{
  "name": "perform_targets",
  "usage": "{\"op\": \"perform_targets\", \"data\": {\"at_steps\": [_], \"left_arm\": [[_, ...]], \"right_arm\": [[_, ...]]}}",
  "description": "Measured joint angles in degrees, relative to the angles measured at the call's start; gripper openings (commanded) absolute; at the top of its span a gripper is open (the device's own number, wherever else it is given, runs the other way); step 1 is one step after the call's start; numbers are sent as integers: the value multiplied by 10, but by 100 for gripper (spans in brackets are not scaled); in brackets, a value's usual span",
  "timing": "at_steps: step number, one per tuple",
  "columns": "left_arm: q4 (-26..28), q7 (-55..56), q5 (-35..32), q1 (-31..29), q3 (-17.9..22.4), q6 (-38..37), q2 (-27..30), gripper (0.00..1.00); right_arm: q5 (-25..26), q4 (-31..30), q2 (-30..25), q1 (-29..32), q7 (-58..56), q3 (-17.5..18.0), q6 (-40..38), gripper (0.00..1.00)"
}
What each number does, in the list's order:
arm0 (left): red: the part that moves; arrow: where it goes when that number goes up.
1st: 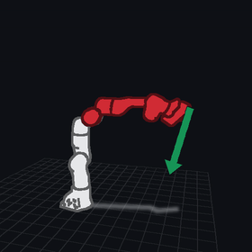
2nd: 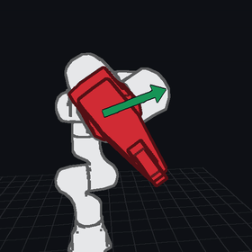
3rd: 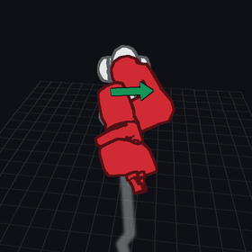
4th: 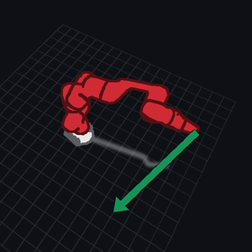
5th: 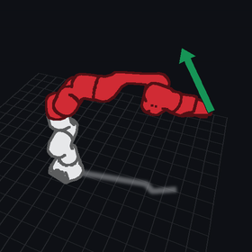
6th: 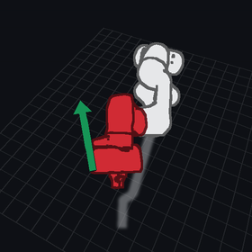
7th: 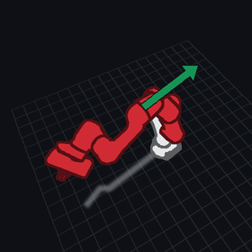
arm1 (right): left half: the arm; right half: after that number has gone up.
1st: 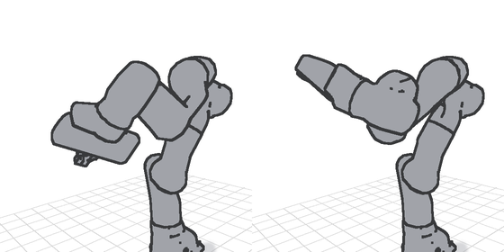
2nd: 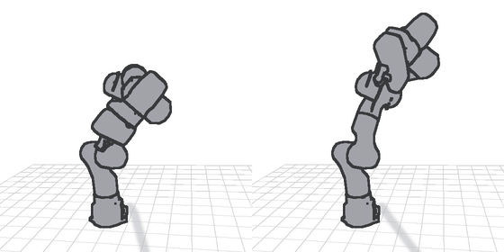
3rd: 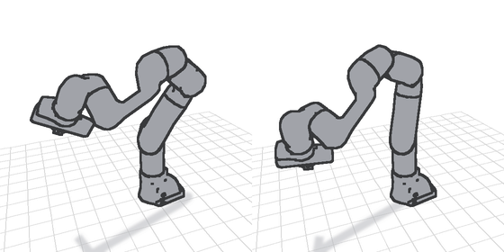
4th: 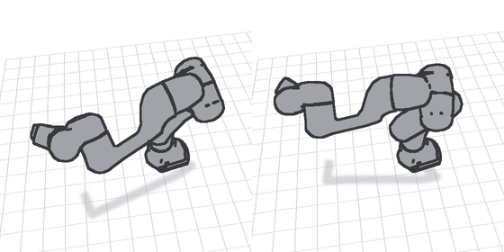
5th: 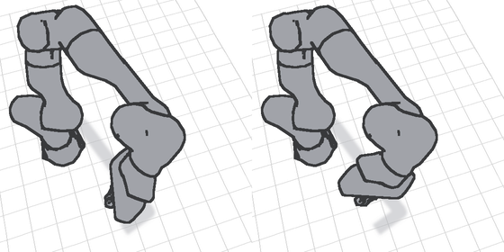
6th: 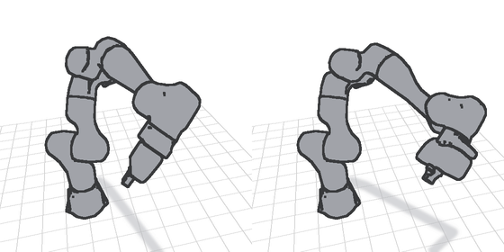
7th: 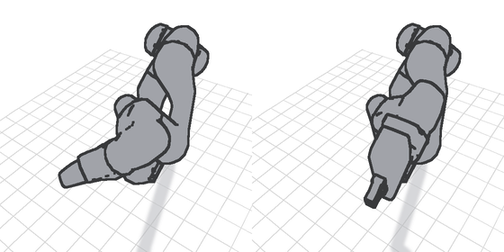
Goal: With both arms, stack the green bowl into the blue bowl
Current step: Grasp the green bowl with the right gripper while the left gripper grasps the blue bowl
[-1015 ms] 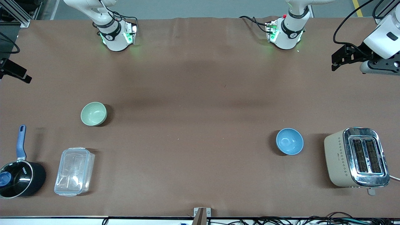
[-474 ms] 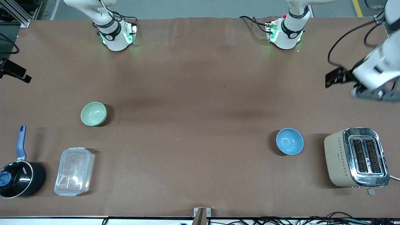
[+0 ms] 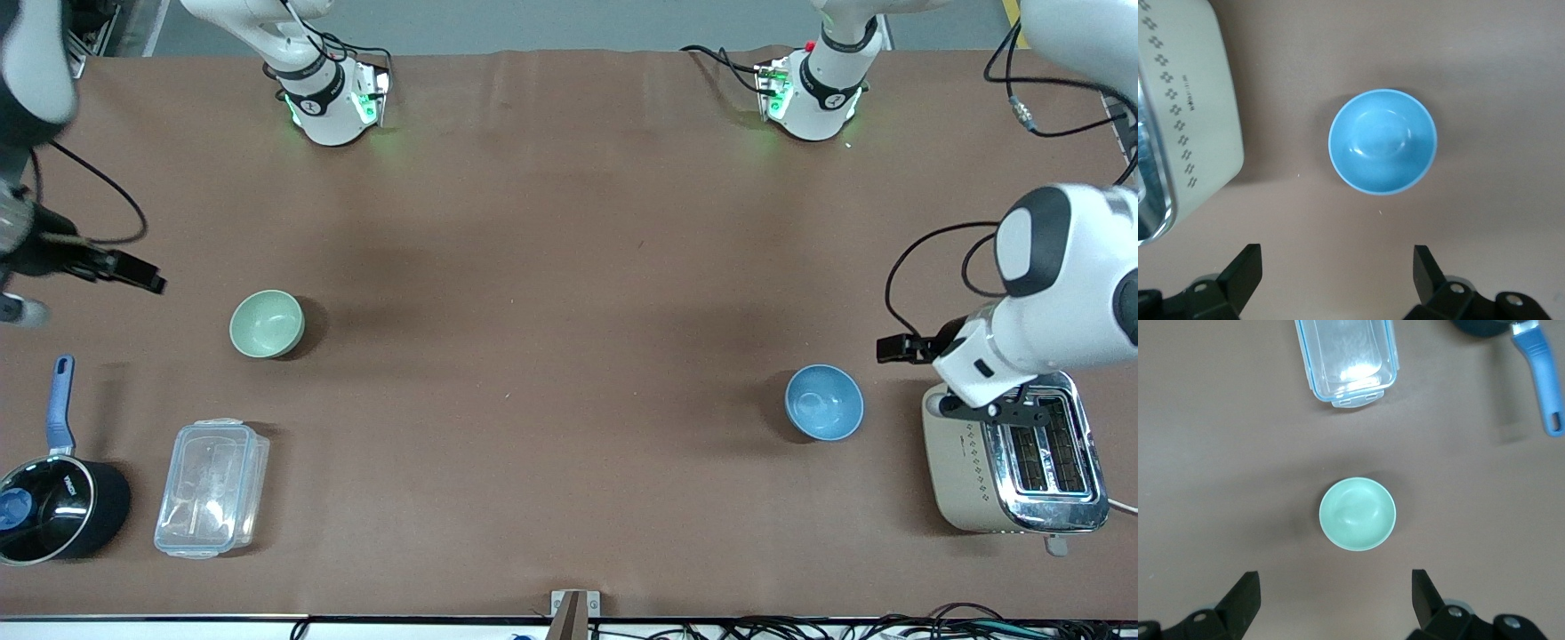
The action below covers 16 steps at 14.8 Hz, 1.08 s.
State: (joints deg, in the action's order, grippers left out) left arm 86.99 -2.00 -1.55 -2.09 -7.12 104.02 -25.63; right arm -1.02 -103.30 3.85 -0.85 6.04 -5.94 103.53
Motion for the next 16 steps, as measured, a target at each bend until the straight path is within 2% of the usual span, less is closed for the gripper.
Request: {"op": "perform_targets", "data": {"at_steps": [4, 6, 8, 11, 12, 14, 15, 16], "left_arm": [[0, 0, 0, -8, 0, 45, -72, 99], [0, 0, 0, -11, 0, 69, -104, 89], [0, 0, 0, -11, 0, 91, -124, 78], [3, 0, 0, -12, 0, 116, -144, 59], [3, 0, 0, -12, 0, 118, -149, 56], [3, 0, 0, -14, 0, 127, -158, 49], [3, 0, 0, -14, 0, 135, -163, 39], [3, 0, 0, -14, 0, 142, -167, 24]], "right_arm": [[1, -180, 6, 6, -29, -1, 232, 100], [1, -250, 21, 30, -76, -2, 340, 100], [1, -284, 48, 61, -119, -4, 407, 100], [1, -291, 89, 76, -134, -4, 435, 100], [1, -292, 101, 76, -134, -2, 449, 95], [0, -304, 122, 76, -134, 1, 502, 79], [0, -315, 131, 75, -134, 2, 529, 52], [0, -325, 137, 75, -134, 3, 549, 15]]}}
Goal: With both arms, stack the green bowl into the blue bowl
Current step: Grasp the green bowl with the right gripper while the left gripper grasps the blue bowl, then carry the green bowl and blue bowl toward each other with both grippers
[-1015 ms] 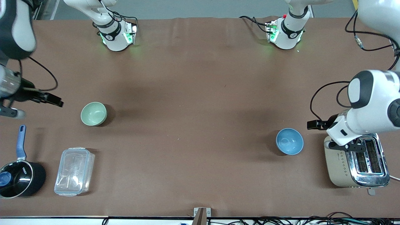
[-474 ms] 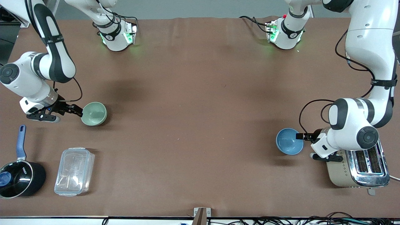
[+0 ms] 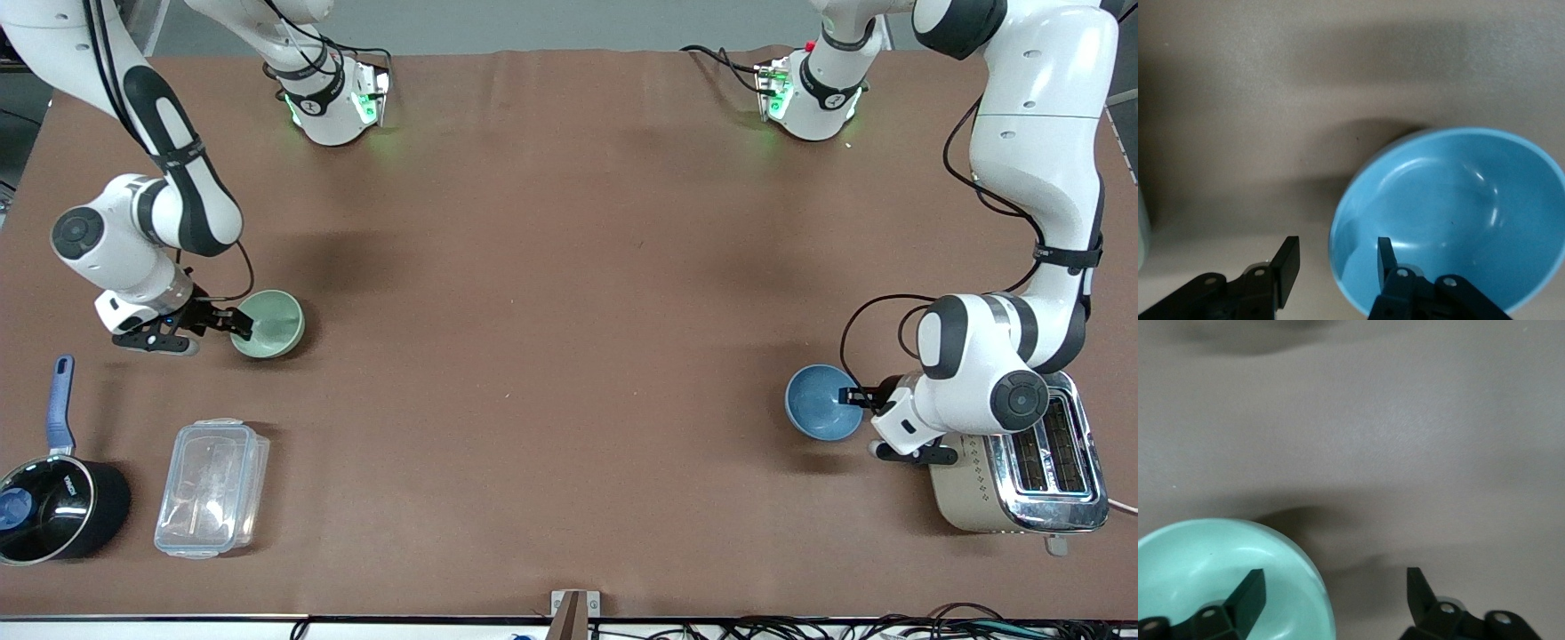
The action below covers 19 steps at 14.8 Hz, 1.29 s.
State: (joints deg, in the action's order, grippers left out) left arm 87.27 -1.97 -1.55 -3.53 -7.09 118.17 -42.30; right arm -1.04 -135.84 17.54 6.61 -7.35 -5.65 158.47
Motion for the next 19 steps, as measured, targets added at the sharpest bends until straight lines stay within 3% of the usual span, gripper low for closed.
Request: {"op": "perform_targets", "data": {"at_steps": [1, 3, 7, 9, 11, 14, 16, 19], "left_arm": [[0, 0, 0, 0, 0, 4, -3, 14], [-1, 0, 0, 0, 0, 6, -3, 1], [-10, -5, 0, 4, -4, 8, 6, 0], [-16, -5, 0, 19, -13, 7, 21, 0], [-18, 17, 0, 56, -18, -11, 52, 0], [-17, 124, 0, 122, -32, -51, 89, 0], [-15, 220, 0, 153, -59, -57, 92, 0], [-9, 347, 0, 196, -89, -56, 85, 0]], "right_arm": [[0, -8, 4, -1, 0, 1, 10, 2], [0, -11, 4, -3, 2, 2, 13, 0], [-1, -6, 1, -5, 5, 5, -4, 0], [-3, 13, -13, -6, 5, 7, -55, 0], [-7, 67, -32, -17, 21, 7, -173, 0], [-22, 209, -55, -78, 109, 8, -365, 0], [-24, 282, -58, -142, 205, 10, -416, 0], [-25, 326, -46, -223, 314, 12, -423, 0]]}}
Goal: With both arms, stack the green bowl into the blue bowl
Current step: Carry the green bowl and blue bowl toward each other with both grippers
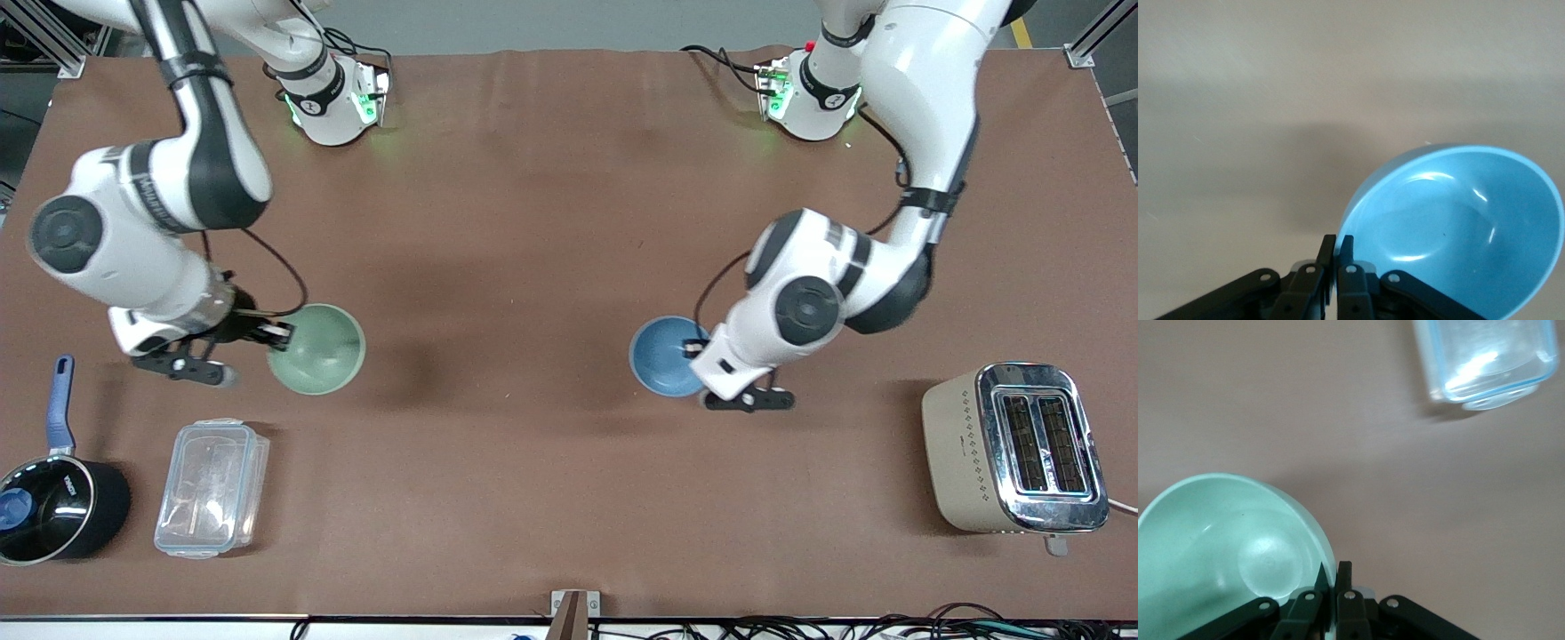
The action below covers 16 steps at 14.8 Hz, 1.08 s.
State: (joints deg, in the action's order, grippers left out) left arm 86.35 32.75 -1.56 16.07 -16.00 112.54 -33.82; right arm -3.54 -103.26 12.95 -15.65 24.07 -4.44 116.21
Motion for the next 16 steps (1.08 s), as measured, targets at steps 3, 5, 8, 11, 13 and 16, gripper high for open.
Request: {"op": "perform_targets", "data": {"at_steps": [3, 5, 8, 11, 13, 16], "left_arm": [[-11, 106, 0, 69, -3, 13, -26, 0], [-25, 151, 0, 109, -3, 35, -51, 1], [-32, 175, 0, 143, -2, 75, -82, 1], [-34, 201, 0, 164, -2, 111, -106, 11], [-35, 204, 0, 168, -2, 122, -117, 45], [-37, 204, 0, 168, -2, 125, -121, 100]], "right_arm": [[-26, 23, 25, -39, 35, 0, 1, 0], [-49, 30, 38, -49, 35, 0, 2, 0], [-54, 32, 44, -53, 35, -1, 5, 0], [-54, 32, 44, -53, 35, -1, 5, 0], [-54, 32, 45, -54, 35, -1, 5, 0], [-54, 32, 45, -64, 35, -1, 4, 0]]}}
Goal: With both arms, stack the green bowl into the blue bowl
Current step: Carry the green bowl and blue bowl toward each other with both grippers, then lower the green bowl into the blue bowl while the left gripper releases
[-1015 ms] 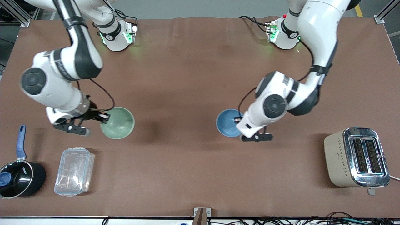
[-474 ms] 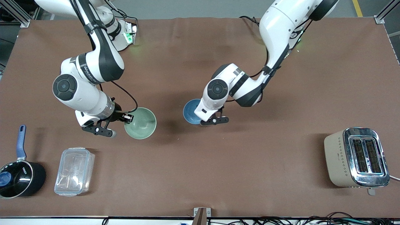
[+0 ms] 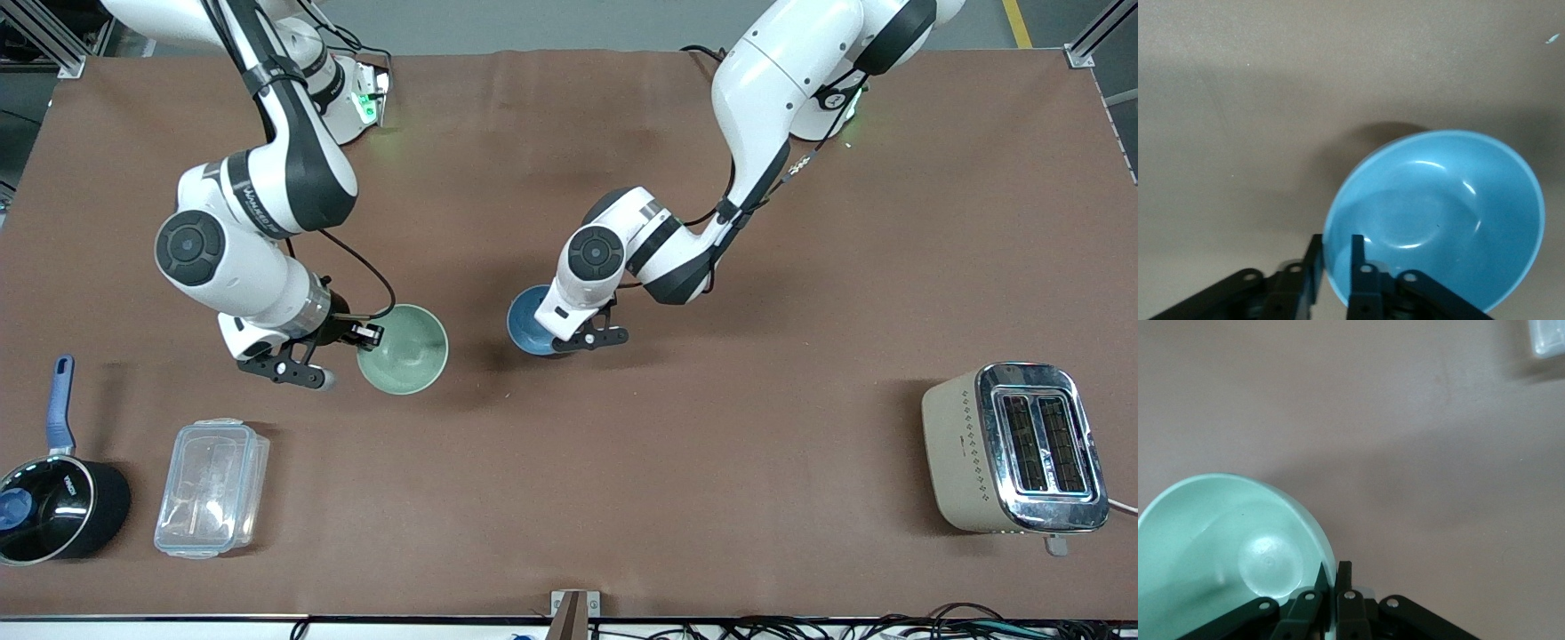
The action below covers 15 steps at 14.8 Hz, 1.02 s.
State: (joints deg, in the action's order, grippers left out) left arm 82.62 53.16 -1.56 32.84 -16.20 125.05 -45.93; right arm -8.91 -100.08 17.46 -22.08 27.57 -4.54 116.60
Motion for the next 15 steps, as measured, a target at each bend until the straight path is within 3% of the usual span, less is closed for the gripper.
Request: {"op": "perform_targets", "data": {"at_steps": [6, 15], "left_arm": [[-32, -2, -1, -20, 14, -8, 39, 100], [-36, -233, -3, -231, 21, -196, 220, 100]], "right_arm": [[0, -12, 5, -38, 14, -1, 4, 0], [0, -64, 48, -170, 170, 0, 112, 0]]}}
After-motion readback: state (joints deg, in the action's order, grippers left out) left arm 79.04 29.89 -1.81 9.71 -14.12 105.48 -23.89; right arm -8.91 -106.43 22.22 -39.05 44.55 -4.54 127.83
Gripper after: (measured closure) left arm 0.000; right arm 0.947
